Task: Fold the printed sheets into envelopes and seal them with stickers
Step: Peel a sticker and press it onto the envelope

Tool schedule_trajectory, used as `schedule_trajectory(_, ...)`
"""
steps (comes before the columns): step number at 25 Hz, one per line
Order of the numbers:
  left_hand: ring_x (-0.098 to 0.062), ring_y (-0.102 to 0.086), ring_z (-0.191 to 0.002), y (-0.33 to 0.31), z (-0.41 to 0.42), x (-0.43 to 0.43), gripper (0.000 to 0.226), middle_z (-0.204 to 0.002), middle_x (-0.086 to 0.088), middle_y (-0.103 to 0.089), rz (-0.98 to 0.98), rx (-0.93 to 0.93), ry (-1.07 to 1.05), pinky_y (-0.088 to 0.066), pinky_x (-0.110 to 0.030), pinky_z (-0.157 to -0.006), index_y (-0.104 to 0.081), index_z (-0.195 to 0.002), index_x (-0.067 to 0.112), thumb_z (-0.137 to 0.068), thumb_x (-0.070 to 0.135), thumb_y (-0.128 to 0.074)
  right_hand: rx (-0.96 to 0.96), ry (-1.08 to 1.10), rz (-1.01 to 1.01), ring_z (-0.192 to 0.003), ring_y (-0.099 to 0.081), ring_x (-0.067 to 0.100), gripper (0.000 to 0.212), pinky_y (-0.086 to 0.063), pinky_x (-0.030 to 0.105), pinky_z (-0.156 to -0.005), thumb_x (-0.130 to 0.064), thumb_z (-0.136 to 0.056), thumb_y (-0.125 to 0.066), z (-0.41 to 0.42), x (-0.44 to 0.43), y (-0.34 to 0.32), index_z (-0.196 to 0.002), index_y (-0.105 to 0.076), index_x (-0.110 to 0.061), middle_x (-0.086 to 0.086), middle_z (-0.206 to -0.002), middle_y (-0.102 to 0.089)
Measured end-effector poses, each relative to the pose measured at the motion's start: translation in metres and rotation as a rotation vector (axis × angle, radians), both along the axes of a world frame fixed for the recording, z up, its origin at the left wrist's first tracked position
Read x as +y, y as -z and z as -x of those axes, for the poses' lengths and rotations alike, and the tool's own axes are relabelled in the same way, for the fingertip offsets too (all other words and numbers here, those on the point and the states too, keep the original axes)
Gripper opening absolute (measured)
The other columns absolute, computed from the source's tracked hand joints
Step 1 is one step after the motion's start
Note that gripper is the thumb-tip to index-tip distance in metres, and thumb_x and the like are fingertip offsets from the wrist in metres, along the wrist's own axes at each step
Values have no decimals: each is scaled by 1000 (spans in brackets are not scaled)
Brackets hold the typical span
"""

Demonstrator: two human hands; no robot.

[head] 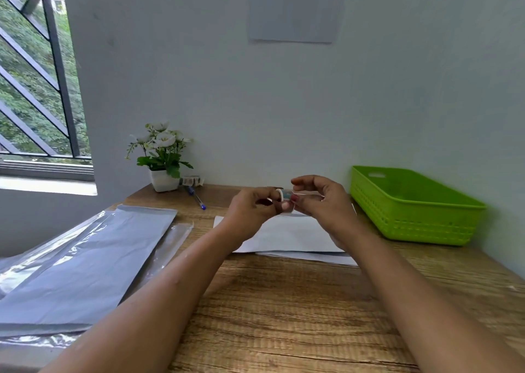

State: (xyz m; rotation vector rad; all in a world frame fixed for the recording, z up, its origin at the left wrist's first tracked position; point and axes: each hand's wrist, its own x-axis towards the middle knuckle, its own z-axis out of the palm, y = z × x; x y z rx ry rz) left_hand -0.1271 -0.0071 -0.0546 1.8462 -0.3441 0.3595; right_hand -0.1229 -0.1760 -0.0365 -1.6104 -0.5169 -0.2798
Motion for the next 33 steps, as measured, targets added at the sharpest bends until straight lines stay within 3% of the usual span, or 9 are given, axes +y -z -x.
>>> schedule_trajectory(4, -18, -62, -98, -2, 2, -3, 4, -114, 2, -62, 83, -15, -18, -48, -26, -84, -71, -87, 16, -84, 19, -70, 83, -62, -77, -97, -66, 19, 30, -56, 31, -82, -1, -77, -73, 3, 2, -1, -98, -65, -22, 4, -105, -64)
schedule_trajectory(6, -13, -57, -88, -2, 3, -4, 9, -108, 0, -57, 69, -43, -45, -44, -23, -76, -72, -88, 16, -86, 23, -67, 45, -40, -22, -93, -68, 14, 32, -56, 27, -80, -5, -74, -76, 5, 3, -2, -98, -65, -23, 1, -103, -68)
schedule_trajectory(10, -12, -51, -75, -6, 13, -6, 11, -76, 9, -62, 69, -2, 17, -42, -28, -72, -67, -83, 27, -91, 24, -60, -24, 1, 23, -84, -71, 8, 25, -54, 17, -72, -6, -73, -77, 9, 3, -5, -92, -68, -20, -1, -94, -73)
schedule_trajectory(14, -7, -56, -78, -8, 16, -9, 12, -83, 8, -68, 36, 19, 37, -42, -23, -66, -64, -88, 29, -91, 18, -61, -91, 105, 73, -82, -71, 13, 13, -56, 26, -79, -11, -78, -75, 6, 3, -4, -86, -71, -20, 1, -89, -74)
schedule_trajectory(17, -3, -58, -75, -8, 17, -11, 11, -82, 8, -68, 67, 16, -2, -43, -17, -59, -65, -91, 25, -91, 15, -61, -296, 233, 277, -79, -70, 10, 8, -56, 22, -75, -12, -81, -72, 7, 3, -3, -88, -73, -15, -1, -89, -71)
schedule_trajectory(20, 7, -59, -63, -10, 19, -13, 10, -79, 7, -67, 146, -18, -28, -42, -5, -53, -66, -97, 17, -91, 10, -61, -392, 277, 323, -78, -68, 8, 10, -55, 18, -70, -15, -79, -74, 11, 6, -2, -88, -74, -12, 0, -87, -69)
schedule_trajectory(26, 10, -61, -61, -12, 22, -14, 12, -79, 2, -69, 253, -21, -34, -42, -3, -53, -66, -91, 19, -89, 7, -63, -441, 328, 332, -74, -67, 13, 4, -57, 36, -70, -12, -79, -73, 10, 11, 2, -83, -73, -13, 2, -79, -70)
schedule_trajectory(33, 10, -59, -60, -15, 24, -16, 12, -82, 1, -67, 262, -21, -29, -42, -3, -53, -67, -98, 13, -90, 7, -61, -357, 278, 219, -72, -69, 14, 8, -59, 42, -73, -9, -84, -68, 11, 12, 1, -84, -71, -17, 0, -76, -72)
